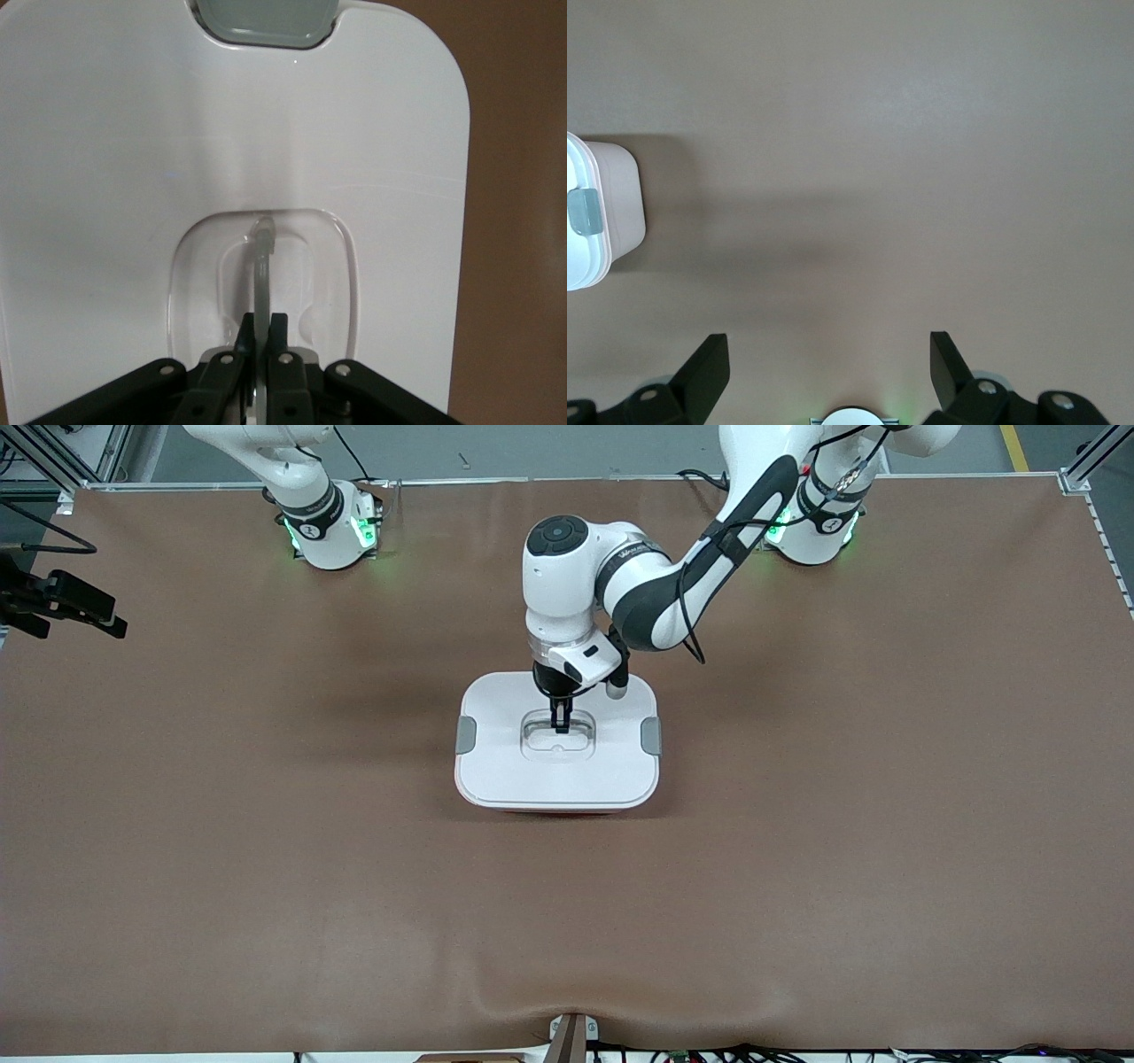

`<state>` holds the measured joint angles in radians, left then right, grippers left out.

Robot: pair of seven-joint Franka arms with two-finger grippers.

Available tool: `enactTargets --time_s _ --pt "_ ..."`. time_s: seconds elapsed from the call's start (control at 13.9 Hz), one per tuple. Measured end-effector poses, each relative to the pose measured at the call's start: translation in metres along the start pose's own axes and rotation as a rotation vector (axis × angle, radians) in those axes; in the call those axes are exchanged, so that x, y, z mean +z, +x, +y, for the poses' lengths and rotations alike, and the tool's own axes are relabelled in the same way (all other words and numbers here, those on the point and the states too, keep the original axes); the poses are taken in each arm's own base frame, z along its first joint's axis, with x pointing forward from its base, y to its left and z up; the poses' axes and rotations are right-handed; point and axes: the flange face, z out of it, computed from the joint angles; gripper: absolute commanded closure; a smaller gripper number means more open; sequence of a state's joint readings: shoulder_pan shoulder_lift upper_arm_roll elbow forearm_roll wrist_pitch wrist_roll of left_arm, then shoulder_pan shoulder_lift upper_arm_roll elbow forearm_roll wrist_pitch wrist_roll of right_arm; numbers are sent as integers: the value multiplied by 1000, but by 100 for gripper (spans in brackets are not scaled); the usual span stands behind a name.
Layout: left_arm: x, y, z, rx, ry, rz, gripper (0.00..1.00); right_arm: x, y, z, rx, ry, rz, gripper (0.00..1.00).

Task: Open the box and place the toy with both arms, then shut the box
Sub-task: 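Lower the white lid onto the box with the left gripper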

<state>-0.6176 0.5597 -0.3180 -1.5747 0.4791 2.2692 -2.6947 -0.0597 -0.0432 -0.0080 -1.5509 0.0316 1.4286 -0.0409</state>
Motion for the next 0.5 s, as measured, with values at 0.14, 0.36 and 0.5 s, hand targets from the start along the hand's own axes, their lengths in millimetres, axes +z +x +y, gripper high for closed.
enactTargets --time_s 0.14,0.36,0.5 --pt "0 0 0 1 -1 0 100 1 0 -1 -5 -1 -3 0" --pt "1 -2 -1 -9 0 0 100 3 1 0 -6 -12 -5 0" --pt "1 -3 -1 -10 0 -3 100 3 2 0 -6 -14 -4 0"
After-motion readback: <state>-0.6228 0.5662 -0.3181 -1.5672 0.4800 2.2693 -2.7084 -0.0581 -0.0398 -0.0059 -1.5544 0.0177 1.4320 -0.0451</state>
